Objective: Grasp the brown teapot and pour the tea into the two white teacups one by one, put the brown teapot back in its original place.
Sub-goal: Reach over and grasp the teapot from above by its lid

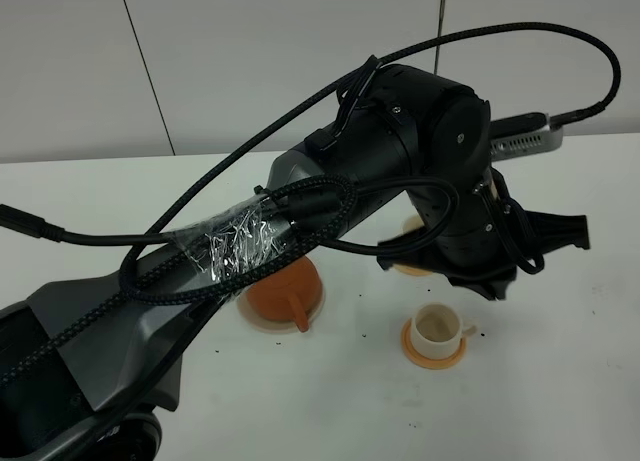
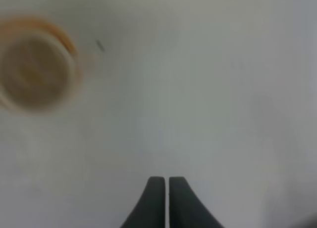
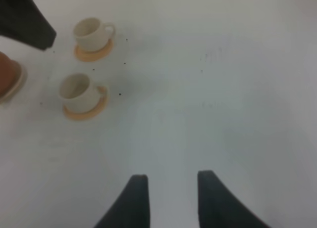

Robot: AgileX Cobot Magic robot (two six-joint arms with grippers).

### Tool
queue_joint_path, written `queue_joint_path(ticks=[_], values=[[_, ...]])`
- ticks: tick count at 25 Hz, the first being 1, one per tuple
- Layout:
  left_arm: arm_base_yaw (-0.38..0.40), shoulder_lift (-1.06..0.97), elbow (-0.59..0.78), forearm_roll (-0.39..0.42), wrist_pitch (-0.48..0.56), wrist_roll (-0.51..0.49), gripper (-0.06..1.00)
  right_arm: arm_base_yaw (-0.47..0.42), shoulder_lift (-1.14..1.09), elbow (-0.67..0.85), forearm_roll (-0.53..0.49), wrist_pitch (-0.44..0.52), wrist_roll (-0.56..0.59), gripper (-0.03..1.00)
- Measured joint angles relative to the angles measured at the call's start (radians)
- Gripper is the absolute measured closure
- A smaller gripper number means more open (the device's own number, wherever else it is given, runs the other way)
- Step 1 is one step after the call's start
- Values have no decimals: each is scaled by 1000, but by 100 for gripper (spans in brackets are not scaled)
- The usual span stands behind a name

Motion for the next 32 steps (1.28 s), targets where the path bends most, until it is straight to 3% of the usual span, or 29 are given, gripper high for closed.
queue_joint_path(ticks=[4,7,9,11,14,19,23,28,32], values=[[0,0,0,175,-2,27,86,0,0,0,0,0,1,73],[-1,-5,0,250,31,53,86,0,0,0,0,0,1,73],[-2,-10,0,303,59,28,86,0,0,0,0,0,1,73],[-2,-16,1,343,60,-58,86,0,0,0,0,0,1,73],[-4,-27,2,365,60,-190,86,0,0,0,0,0,1,73],[-18,-47,2,382,60,-524,86,0,0,0,0,0,1,73],[-58,-47,2,381,60,-711,86,0,0,0,0,0,1,73],[-104,-47,19,379,60,-799,86,0,0,0,0,0,1,73],[-108,-47,113,343,61,-846,86,0,0,0,0,0,0,73]])
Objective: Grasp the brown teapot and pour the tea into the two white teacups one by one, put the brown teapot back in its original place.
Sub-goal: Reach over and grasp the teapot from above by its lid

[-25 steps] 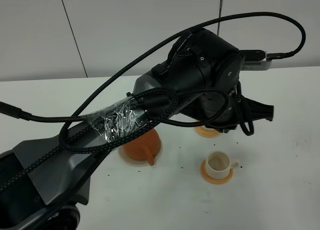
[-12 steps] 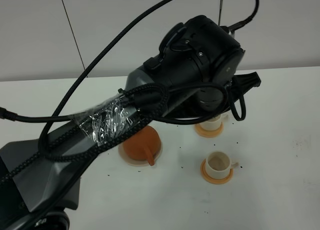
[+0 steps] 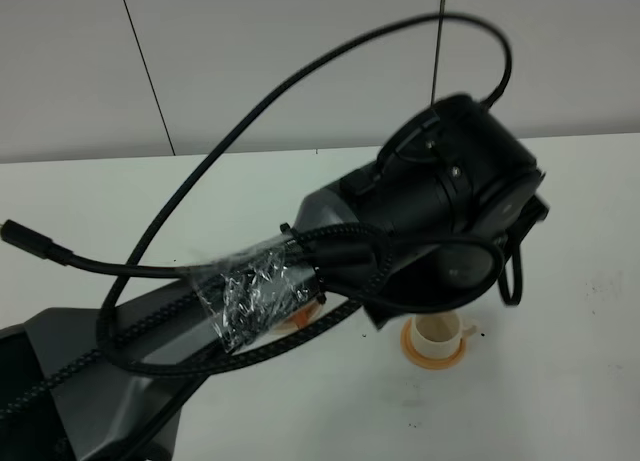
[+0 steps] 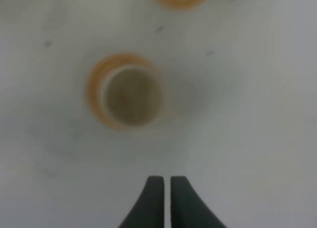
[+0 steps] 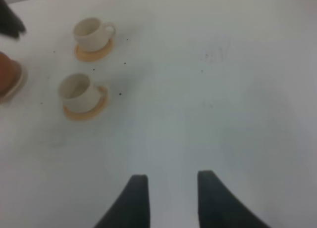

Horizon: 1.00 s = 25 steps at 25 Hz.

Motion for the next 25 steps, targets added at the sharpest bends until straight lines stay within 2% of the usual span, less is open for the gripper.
queue_joint_path(ticks=[5,12,21,25], values=[[0,-4,104,-31,-1,-18,85,0,0,0,1,0,1,73],[10,-54,113,39,-1,-21,85,0,0,0,2,0,1,73],[130,-70,117,62,-1,-9,84,0,0,0,2,0,1,73],[186,-110,157,33,-1,6,81,0,0,0,2,0,1,73]])
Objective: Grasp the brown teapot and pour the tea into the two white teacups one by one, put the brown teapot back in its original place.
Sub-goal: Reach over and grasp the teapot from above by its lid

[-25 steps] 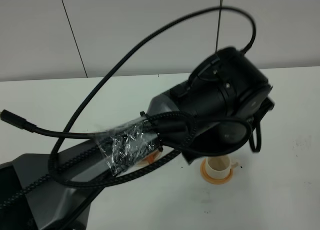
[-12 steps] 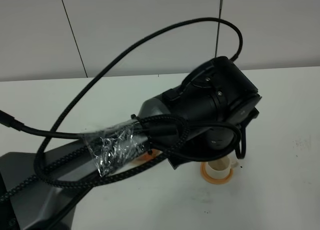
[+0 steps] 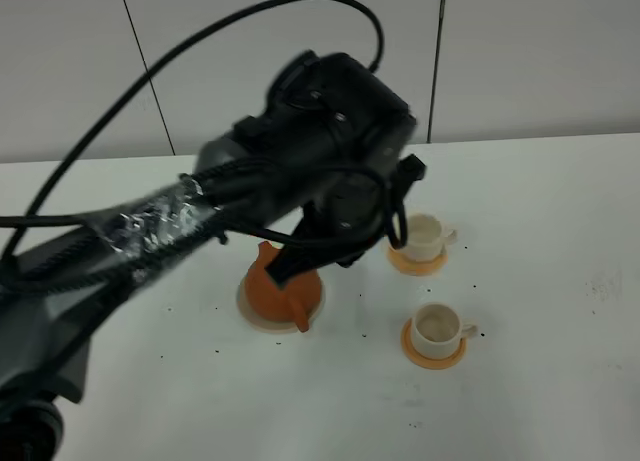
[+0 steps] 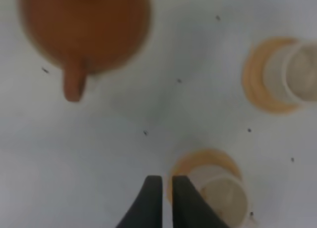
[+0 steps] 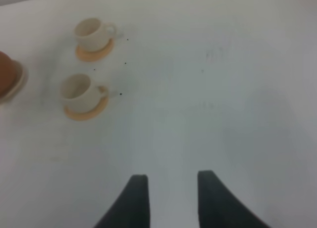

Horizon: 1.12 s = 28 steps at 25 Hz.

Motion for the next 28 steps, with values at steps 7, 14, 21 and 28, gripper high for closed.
queue_joint_path(ticks=[7,14,21,28], values=[[53,-14,33,-63,0,99,65,0,0,0,0,0,-1,73],[62,-14,35,-71,0,184,61,0,0,0,0,0,0,73],[114,3,38,-122,0,249,61,0,0,0,0,0,0,73],[140,58,47,-143,0,325,61,0,0,0,0,0,0,73]])
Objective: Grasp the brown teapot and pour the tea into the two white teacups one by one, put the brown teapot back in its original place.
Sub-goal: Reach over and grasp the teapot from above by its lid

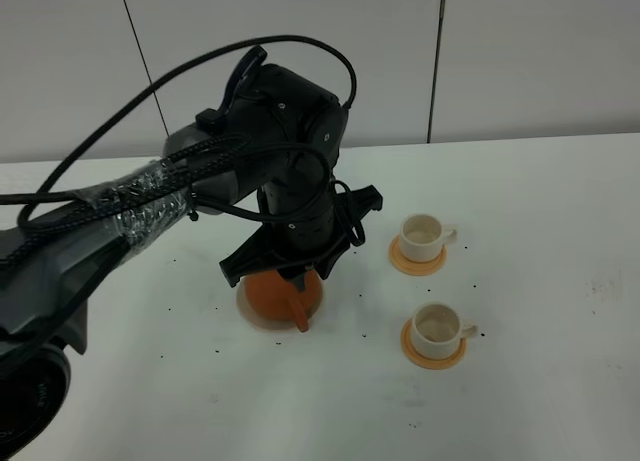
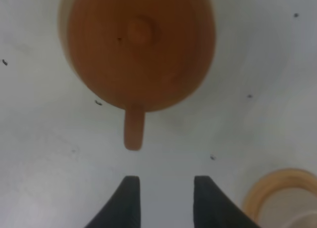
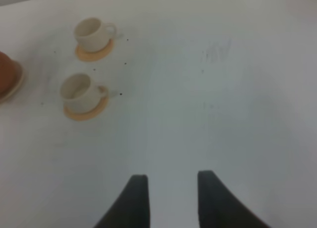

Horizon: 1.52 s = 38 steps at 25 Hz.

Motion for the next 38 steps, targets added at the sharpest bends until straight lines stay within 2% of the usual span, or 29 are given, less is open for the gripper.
queue_joint_path(ticks=[22,27,38], values=[[0,64,0,17,0,42,62,0,0,0,0,0,1,73],[0,64,0,52,0,98,62,0,0,0,0,0,1,73],[29,67,0,50,0,140,62,0,0,0,0,0,0,73]])
